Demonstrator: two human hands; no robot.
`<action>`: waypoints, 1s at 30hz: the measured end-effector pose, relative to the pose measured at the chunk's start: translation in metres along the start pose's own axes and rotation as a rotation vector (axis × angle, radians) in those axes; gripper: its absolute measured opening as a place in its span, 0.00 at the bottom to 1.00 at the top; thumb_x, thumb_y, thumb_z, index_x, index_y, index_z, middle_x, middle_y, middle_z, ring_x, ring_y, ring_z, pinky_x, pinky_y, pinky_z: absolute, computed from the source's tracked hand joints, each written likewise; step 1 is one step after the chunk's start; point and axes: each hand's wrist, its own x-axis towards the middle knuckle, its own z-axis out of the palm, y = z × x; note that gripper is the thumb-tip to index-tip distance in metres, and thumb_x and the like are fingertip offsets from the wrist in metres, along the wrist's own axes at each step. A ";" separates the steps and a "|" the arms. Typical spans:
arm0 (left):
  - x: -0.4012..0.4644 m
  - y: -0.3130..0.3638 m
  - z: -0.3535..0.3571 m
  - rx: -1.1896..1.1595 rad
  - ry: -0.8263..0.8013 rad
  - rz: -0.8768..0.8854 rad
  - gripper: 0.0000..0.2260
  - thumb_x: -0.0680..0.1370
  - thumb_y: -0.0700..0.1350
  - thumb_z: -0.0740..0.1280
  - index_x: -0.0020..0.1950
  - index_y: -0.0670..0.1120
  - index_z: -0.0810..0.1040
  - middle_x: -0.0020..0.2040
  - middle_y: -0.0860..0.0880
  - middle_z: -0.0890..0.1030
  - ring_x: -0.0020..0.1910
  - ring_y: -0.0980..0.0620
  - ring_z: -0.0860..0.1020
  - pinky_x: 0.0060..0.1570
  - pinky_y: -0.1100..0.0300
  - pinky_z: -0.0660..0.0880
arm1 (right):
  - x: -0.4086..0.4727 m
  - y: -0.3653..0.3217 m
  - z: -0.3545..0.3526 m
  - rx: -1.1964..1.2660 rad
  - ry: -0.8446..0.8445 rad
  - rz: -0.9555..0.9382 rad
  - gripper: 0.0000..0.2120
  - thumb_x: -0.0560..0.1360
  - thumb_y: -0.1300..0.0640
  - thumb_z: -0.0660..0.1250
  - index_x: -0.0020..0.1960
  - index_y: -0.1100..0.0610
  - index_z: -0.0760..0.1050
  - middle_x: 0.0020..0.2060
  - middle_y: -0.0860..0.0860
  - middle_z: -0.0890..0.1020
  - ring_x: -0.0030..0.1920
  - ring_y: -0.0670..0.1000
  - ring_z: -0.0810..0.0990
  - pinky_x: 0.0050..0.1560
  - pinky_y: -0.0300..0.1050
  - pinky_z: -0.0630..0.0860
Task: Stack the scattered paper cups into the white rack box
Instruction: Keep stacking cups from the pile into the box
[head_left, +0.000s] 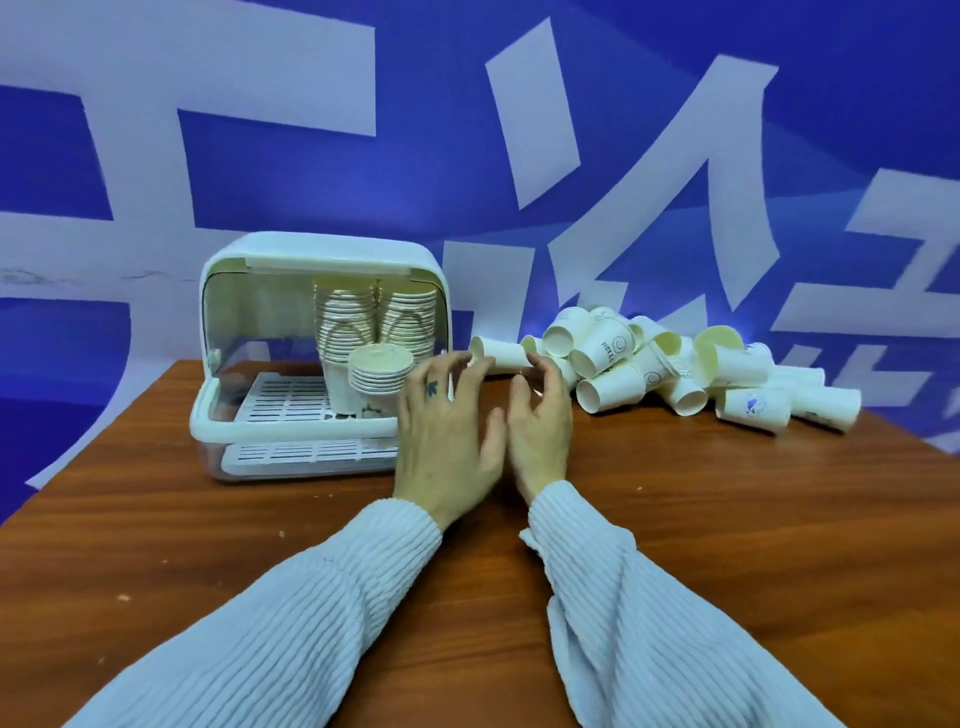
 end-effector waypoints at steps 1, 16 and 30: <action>-0.003 0.010 0.009 -0.055 -0.043 -0.025 0.24 0.75 0.51 0.66 0.71 0.49 0.73 0.69 0.47 0.72 0.70 0.43 0.65 0.70 0.45 0.65 | 0.008 0.009 -0.015 -0.059 0.013 -0.003 0.17 0.79 0.52 0.62 0.67 0.49 0.76 0.64 0.46 0.79 0.67 0.49 0.75 0.70 0.52 0.71; -0.026 0.039 0.056 -0.056 -0.348 0.072 0.25 0.78 0.54 0.64 0.75 0.54 0.67 0.74 0.53 0.65 0.73 0.51 0.64 0.70 0.54 0.64 | 0.101 0.103 -0.112 -0.332 -0.002 0.294 0.18 0.79 0.54 0.66 0.68 0.51 0.72 0.64 0.52 0.79 0.64 0.57 0.79 0.58 0.48 0.72; -0.023 0.042 0.047 0.194 -0.374 0.086 0.40 0.74 0.64 0.68 0.80 0.56 0.54 0.78 0.48 0.62 0.78 0.46 0.59 0.75 0.48 0.61 | 0.044 0.045 -0.100 0.161 -0.338 0.228 0.09 0.71 0.55 0.63 0.33 0.53 0.67 0.31 0.49 0.66 0.35 0.49 0.65 0.38 0.47 0.59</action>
